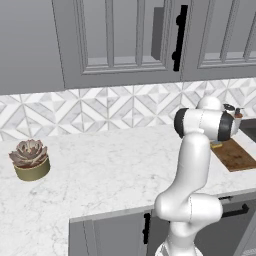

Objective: Pick up the sponge from the counter and clean the cutting board by briefly scrubbing or pressing down on the cutting board. Once finished, release the sponge.

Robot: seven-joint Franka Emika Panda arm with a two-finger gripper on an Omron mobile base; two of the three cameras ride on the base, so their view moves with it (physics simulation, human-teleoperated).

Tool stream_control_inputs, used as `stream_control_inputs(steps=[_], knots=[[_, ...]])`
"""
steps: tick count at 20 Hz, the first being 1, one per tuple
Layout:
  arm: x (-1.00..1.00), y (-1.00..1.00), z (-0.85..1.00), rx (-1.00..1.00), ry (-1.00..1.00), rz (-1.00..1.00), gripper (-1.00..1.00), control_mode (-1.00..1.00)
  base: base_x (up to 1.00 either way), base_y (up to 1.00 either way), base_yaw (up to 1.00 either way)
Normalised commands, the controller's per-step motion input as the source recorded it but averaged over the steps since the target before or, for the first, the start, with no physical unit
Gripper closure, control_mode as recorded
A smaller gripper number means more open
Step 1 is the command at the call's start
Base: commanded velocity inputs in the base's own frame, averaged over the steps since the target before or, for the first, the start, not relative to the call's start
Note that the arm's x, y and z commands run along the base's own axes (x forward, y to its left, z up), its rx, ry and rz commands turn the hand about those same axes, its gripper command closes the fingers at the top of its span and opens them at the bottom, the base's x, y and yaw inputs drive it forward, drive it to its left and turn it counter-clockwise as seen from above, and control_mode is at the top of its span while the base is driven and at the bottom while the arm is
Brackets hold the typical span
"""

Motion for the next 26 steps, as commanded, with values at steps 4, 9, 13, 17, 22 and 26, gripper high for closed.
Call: stream_control_inputs(steps=[4, 9, 13, 17, 22, 26], knots=[[0.0, 0.0, -0.26, 0.0, 0.0, 0.0, 1.0, -1.0, 0.0, 0.0, 0.0], [0.0, 0.0, -0.17, 0.0, 0.0, 0.0, 1.0, -1.0, 0.0, 0.0, 0.0], [-0.02, -0.01, -0.11, 0.0, 0.0, 0.0, 1.0, -1.0, 0.0, 0.0, 0.0], [-0.12, -0.04, -0.07, 0.0, 0.0, 0.0, 1.0, -1.0, 0.0, 0.0, 0.0], [-0.23, -0.07, 0.0, 0.0, 0.0, 0.0, 1.0, -1.0, 0.0, 0.0, 0.0], [-0.27, -0.15, -0.01, 0.0, 0.0, 0.0, 1.0, -1.0, 0.0, 0.0, 0.0]])
